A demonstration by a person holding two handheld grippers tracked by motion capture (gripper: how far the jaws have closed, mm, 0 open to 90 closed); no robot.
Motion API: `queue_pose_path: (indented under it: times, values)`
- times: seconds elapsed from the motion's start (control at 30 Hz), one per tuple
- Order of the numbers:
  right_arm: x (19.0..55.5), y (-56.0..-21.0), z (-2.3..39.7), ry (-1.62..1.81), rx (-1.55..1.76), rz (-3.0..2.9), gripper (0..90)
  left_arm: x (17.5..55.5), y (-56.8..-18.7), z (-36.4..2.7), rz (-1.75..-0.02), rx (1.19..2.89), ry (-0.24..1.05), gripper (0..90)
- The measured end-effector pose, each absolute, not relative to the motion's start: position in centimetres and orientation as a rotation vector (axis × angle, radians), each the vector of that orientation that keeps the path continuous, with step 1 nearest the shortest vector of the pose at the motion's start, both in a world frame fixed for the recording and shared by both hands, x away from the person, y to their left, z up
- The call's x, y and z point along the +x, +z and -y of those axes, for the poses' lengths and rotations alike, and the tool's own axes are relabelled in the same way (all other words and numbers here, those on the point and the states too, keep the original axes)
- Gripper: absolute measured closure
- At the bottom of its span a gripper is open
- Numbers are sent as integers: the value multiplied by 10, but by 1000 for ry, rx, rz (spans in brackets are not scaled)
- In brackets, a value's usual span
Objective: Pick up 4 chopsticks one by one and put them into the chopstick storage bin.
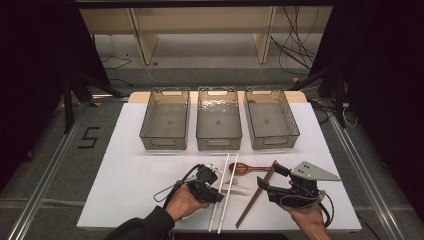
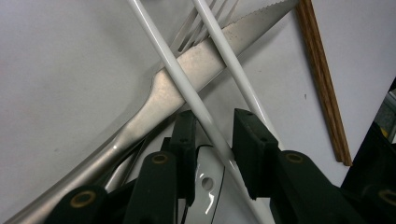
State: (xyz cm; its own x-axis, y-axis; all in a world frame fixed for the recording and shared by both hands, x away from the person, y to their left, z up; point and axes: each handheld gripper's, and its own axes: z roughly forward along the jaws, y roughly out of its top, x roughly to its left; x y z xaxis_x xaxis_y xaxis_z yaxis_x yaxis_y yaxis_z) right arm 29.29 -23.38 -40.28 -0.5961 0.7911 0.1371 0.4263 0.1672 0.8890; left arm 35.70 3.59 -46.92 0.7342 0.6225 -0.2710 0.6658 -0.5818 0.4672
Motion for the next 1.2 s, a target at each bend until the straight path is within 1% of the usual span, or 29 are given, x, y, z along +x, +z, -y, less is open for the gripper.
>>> queue_pose_path:
  times: [0.7, 0.87, 1.2]
  values:
    - [293, -403, 233, 1404, 1158, -2094, 273, 362, -471, -40, -1038, 2331, -154, 778]
    - [293, -403, 233, 1403, 1156, -2099, 273, 363, -471, -41, -1046, 2331, -144, 809]
    - [293, -403, 233, 1403, 1153, -2102, 273, 364, -471, -42, -1047, 2337, -118, 830]
